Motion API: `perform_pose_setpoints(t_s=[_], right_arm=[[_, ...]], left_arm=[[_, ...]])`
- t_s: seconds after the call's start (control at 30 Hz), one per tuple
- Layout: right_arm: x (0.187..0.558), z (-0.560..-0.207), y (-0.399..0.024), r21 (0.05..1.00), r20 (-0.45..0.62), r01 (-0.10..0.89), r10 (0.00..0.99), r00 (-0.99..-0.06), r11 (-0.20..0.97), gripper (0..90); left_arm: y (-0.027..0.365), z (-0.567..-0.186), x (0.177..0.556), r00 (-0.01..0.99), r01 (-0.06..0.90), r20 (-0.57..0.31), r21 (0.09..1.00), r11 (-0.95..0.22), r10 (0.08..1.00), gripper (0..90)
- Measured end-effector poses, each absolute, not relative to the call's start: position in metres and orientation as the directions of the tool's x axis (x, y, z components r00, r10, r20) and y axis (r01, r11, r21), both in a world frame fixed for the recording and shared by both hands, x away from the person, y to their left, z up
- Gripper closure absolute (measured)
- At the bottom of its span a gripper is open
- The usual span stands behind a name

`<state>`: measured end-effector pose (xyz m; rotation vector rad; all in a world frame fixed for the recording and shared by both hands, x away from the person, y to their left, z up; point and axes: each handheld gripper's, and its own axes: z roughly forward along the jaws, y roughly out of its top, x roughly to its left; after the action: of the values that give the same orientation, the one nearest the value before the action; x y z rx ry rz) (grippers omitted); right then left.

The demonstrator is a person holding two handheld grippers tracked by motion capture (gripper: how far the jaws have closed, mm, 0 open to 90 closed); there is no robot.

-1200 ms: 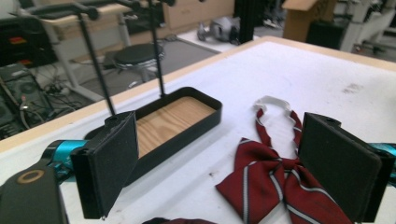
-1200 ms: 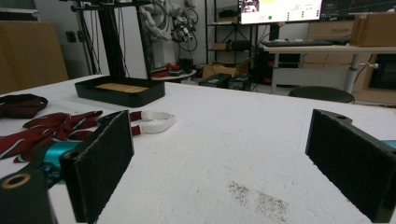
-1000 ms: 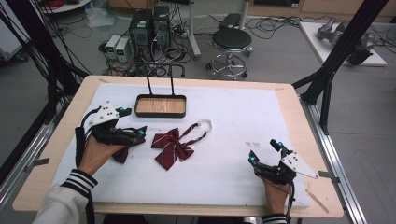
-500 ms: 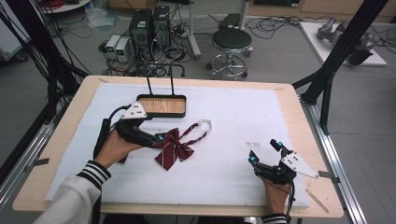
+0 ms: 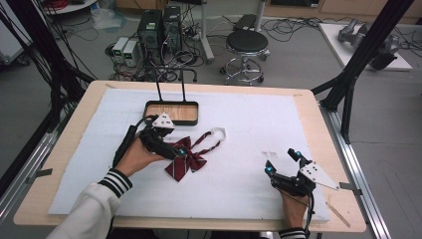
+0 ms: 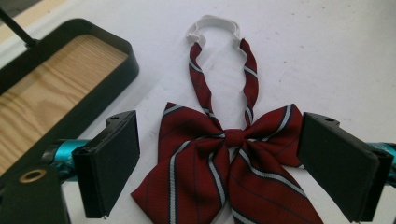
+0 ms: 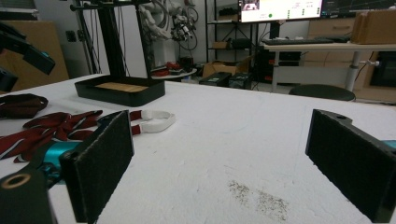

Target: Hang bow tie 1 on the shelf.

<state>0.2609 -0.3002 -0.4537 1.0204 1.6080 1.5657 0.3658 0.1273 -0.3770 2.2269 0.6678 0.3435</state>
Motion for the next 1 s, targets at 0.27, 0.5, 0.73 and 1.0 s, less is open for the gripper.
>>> perform_pose_setpoints(t_s=[0.27, 0.5, 0.73, 1.0], right_arm=[[0.261, -0.454, -0.3, 0.996, 0.059, 0.084, 0.878, -0.476, -0.021, 6.9], [0.261, -0.454, -0.301, 0.996, 0.06, 0.082, 0.878, -0.476, -0.024, 6.9], [0.261, -0.454, -0.3, 0.997, 0.056, 0.08, 0.879, -0.474, -0.02, 6.9], [0.262, -0.454, -0.301, 0.997, 0.055, 0.078, 0.879, -0.474, -0.02, 6.9]], left_arm=[[0.109, -0.387, 0.373, 0.838, 0.383, 0.03, 0.678, -0.627, 0.544, 14.0], [0.096, -0.393, 0.38, 0.853, 0.398, 0.033, 0.607, -0.688, 0.522, 16.8], [0.089, -0.4, 0.385, 0.863, 0.418, 0.02, 0.534, -0.735, 0.505, 19.4], [0.081, -0.405, 0.39, 0.87, 0.429, 0.014, 0.47, -0.771, 0.492, 24.2]])
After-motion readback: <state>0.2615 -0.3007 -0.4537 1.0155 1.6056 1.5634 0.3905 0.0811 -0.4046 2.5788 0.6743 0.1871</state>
